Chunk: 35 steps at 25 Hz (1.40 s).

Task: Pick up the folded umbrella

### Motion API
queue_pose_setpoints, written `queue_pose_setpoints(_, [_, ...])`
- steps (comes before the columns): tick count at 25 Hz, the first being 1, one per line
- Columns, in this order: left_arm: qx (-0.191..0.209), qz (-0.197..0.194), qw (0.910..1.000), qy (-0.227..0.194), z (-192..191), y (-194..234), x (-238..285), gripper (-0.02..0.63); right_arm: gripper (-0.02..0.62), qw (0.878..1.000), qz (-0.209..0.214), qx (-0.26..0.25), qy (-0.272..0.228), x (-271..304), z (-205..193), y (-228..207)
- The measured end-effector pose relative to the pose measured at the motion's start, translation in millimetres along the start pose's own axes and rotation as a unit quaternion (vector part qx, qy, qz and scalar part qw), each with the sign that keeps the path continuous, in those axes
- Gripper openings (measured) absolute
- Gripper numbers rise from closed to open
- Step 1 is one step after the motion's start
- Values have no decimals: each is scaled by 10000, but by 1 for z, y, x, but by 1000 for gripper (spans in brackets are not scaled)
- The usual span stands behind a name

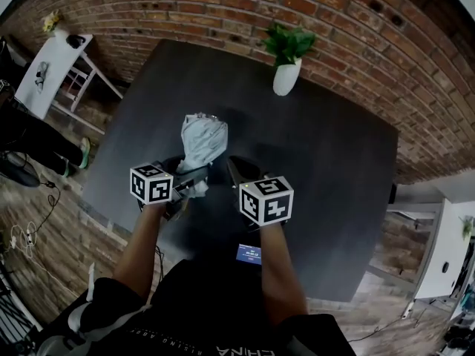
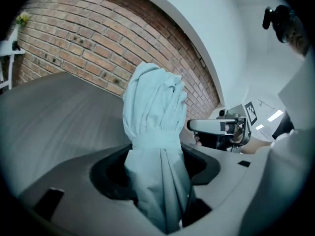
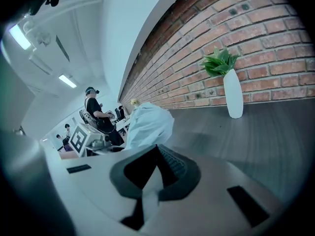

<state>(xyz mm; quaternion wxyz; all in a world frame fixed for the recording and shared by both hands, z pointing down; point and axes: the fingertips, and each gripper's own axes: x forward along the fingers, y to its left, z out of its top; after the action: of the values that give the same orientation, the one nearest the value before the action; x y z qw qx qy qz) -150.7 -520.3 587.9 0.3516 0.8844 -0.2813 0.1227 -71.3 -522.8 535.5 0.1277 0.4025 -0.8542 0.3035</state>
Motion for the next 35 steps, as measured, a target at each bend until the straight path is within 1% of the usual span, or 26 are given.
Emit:
queue_pose_setpoints(6, [368,-380,9964,-665,24,-49,-19,285,9,9996,25,-94,-260,-20,6,12])
queue_pose_setpoints(10, [553,-578,9917,-1007,28,-77,-32,285,9,9984,87,-80,-547,-37,10,20])
queue_pose_setpoints(13, [605,-812,9855,-1365,26,-99,-42,285,9,9974,194,-131,-686,-52,10,27])
queue_pose_setpoints(16, [551,-1009,9779,-1744,25,-120,-52,285,9,9970,217,-220,-704,-65,5,30])
queue_pose_setpoints(18, [544,-1098,9740,-1905,24,-132,-58,285,9,9968,240,-285,-705,-73,1,33])
queue_pose_setpoints(24, [713,-1341,9658,-2102,16,-164,-66,285,9,9953,307,-492,-780,-97,-9,39])
queue_pose_setpoints(28, [623,-1604,9595,-2232,7,-183,-70,285,8,9943,325,-603,-822,-111,-17,43])
queue_pose_setpoints(32, [572,-1774,9573,-2211,-5,-196,-71,285,9,9921,352,-855,-844,-123,-25,49])
queue_pose_setpoints(35, [509,-1851,9558,-2228,-10,-201,-72,285,8,9912,332,-912,-897,-132,-26,49])
